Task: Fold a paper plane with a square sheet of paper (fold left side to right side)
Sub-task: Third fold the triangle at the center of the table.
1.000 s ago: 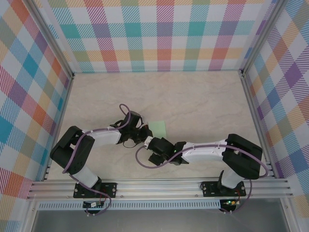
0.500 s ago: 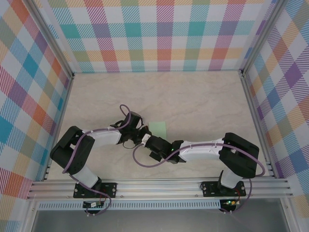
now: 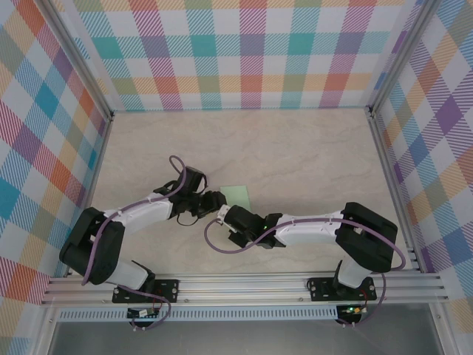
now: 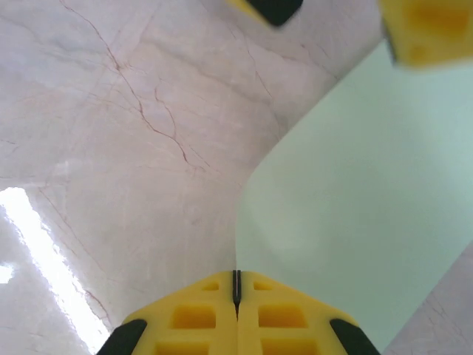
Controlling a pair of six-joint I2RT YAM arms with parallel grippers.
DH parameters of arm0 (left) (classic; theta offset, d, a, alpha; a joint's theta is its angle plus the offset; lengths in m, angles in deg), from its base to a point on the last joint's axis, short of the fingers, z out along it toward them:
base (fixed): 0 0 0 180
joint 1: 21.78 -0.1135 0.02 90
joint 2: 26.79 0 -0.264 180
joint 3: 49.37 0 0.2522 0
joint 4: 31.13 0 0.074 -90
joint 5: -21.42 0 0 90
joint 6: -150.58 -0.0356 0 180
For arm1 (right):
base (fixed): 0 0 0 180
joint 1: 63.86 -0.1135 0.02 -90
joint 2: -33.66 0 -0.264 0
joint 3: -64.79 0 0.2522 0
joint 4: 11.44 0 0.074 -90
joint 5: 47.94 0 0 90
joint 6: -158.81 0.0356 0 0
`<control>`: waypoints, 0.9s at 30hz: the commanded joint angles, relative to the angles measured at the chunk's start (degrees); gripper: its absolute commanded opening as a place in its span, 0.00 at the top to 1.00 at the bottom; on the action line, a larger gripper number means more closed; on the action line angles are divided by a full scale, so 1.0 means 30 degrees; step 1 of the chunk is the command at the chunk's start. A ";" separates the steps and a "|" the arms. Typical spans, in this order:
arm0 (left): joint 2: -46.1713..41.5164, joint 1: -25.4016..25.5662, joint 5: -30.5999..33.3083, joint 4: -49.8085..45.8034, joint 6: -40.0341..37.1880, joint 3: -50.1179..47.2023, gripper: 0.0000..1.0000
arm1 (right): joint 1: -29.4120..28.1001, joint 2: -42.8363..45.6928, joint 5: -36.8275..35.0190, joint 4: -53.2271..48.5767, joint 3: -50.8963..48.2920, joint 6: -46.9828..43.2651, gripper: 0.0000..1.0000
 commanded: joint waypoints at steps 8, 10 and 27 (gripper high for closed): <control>0.3806 -0.0438 -0.2900 0.1492 -0.0843 0.3124 0.73 | 0.0444 0.0227 0.1396 -0.0439 -0.0345 0.1035 1.00; 0.4953 -0.0439 -0.3641 0.1944 -0.0925 0.3960 0.74 | 0.0473 0.0166 0.1481 -0.0454 -0.0329 0.1055 1.00; 1.1329 0.0581 -0.3618 -0.0407 -0.2646 0.9052 0.83 | 0.1541 0.0054 0.4754 -0.0791 0.0197 0.1811 1.00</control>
